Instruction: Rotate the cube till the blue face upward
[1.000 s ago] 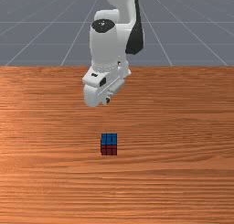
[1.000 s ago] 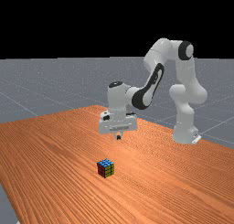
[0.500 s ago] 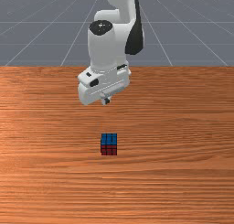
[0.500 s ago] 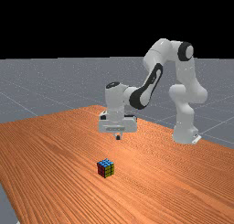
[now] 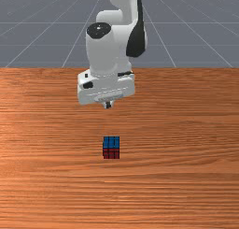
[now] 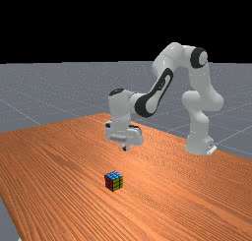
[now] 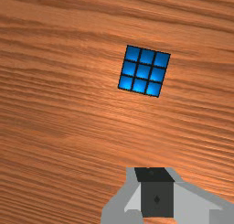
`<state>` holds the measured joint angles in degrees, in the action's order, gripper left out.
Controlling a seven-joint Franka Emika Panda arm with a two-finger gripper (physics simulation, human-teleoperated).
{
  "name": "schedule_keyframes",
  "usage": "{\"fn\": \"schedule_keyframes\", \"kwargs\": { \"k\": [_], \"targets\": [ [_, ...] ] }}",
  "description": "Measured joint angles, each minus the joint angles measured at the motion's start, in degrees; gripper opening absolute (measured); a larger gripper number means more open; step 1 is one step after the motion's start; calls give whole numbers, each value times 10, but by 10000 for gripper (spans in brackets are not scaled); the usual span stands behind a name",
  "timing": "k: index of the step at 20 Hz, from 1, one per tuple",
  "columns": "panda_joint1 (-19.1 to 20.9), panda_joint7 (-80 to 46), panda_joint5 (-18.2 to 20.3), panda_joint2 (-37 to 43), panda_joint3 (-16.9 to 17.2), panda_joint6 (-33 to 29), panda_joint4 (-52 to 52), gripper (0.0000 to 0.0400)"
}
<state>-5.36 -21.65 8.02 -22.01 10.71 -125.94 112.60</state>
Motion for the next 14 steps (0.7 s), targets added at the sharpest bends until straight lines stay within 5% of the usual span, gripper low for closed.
{"fn": "schedule_keyframes", "kwargs": {
  "k": [14],
  "targets": [
    [3, -131, 37, -173, 7, -2, -173, 0]
  ]
}}
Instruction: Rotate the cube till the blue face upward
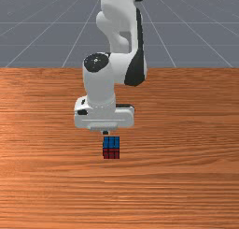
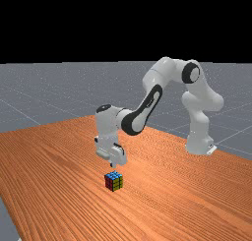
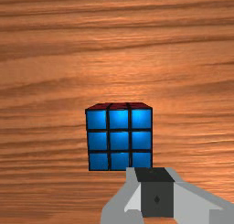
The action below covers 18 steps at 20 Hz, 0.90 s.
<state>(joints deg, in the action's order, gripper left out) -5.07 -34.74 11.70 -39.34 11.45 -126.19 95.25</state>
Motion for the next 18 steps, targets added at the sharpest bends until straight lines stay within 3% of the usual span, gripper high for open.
{"fn": "schedule_keyframes", "kwargs": {
  "k": [12, 18],
  "targets": [
    [-20, -25, 17, -37, -15, -68, -10, 0],
    [-87, -92, -31, -28, 26, -156, 36, 0]
  ]
}}
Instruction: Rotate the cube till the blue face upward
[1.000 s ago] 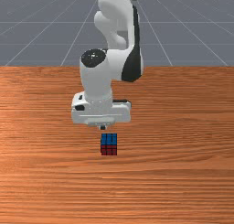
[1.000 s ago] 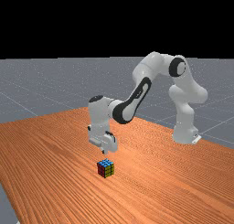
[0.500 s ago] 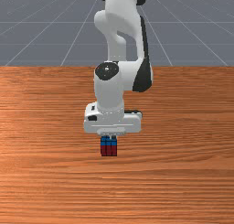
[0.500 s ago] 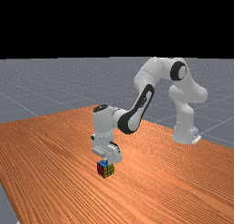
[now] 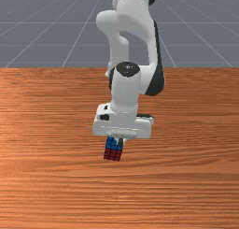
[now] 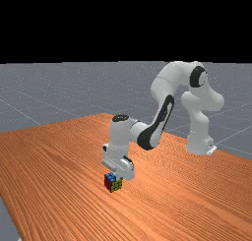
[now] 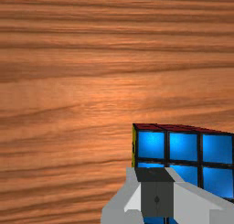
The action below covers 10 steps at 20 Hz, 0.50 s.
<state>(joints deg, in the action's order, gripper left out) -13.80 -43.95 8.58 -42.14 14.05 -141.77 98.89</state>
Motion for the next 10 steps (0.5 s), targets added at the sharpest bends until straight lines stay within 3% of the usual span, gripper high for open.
{"fn": "schedule_keyframes", "kwargs": {
  "k": [3, 7, 10],
  "targets": [
    [-25, -22, -14, -1, 9, -20, 7, 12],
    [-52, -43, -23, -7, 10, -42, 17, 0],
    [-56, -57, -26, -35, 18, -29, 30, 0]
  ]
}}
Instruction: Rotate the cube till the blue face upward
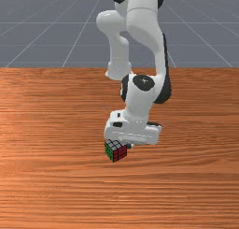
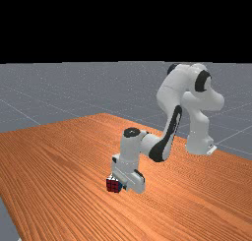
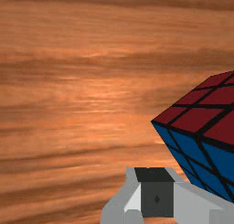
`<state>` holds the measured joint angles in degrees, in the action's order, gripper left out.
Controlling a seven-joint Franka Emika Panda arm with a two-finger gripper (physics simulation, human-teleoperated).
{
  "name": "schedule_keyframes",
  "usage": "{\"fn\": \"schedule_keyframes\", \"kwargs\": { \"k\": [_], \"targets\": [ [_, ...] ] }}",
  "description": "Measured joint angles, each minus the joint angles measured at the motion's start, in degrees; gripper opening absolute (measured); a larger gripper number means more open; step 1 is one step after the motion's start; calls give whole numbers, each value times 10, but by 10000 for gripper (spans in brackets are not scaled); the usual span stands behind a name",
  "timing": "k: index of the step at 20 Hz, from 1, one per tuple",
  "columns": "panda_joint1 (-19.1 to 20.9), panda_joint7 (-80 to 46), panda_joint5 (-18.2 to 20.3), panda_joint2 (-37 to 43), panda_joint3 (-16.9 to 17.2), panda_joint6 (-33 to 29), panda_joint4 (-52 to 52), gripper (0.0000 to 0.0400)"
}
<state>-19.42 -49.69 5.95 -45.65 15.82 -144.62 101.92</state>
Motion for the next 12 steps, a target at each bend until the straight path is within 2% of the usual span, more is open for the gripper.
{"fn": "schedule_keyframes", "kwargs": {
  "k": [4, 9, 12],
  "targets": [
    [-17, -28, -4, -3, 9, 4, -1, 0],
    [-26, -28, -1, 0, -3, 1, 1, 0],
    [-31, -16, -11, 27, 3, 1, 18, 0]
  ]
}}
